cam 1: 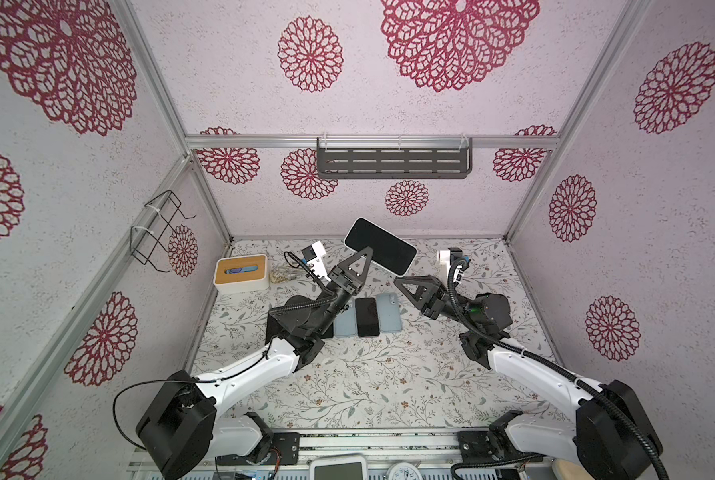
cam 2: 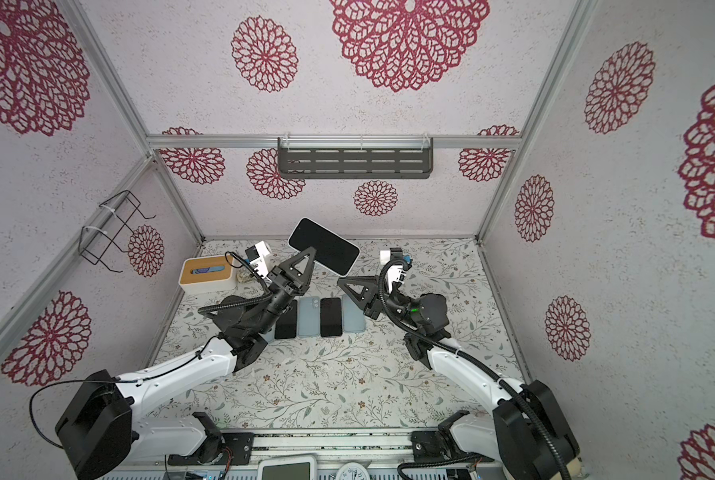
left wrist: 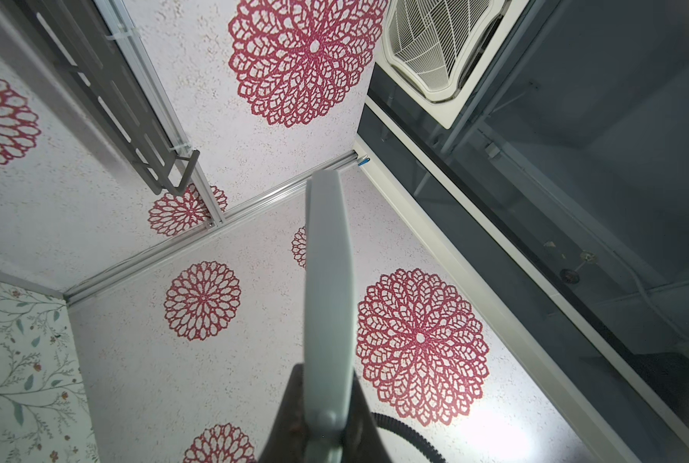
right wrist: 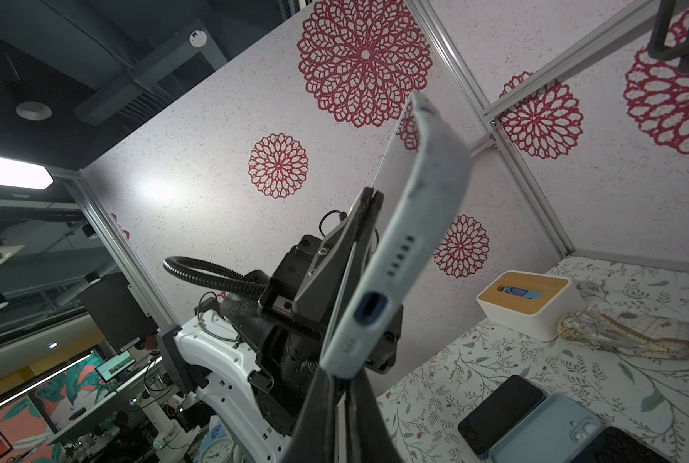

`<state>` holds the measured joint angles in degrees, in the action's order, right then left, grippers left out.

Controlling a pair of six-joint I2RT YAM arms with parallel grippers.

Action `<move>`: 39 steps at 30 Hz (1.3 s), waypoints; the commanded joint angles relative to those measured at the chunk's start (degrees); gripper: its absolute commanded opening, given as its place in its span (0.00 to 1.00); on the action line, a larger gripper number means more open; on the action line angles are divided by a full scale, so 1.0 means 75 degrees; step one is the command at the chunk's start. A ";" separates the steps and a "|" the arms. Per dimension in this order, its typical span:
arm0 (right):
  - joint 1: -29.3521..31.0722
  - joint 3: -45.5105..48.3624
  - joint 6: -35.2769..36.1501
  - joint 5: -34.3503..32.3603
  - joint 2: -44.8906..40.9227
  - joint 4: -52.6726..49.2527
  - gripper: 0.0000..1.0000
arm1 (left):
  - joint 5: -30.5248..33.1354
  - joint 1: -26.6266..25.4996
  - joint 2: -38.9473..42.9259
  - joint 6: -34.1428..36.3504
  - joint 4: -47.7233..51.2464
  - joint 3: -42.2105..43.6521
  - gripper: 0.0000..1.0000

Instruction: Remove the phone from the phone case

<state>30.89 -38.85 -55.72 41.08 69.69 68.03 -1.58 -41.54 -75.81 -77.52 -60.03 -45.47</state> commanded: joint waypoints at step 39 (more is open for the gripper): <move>-0.0028 0.1075 -0.0075 -0.1587 -0.0661 0.1686 0.79 | -0.0661 -0.0132 -0.0341 0.0169 -0.0548 -0.0681 0.00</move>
<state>30.33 -28.32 -54.39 29.67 64.53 75.13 -7.25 -42.13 -80.58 -76.55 -59.29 -50.52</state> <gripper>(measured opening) 0.795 0.116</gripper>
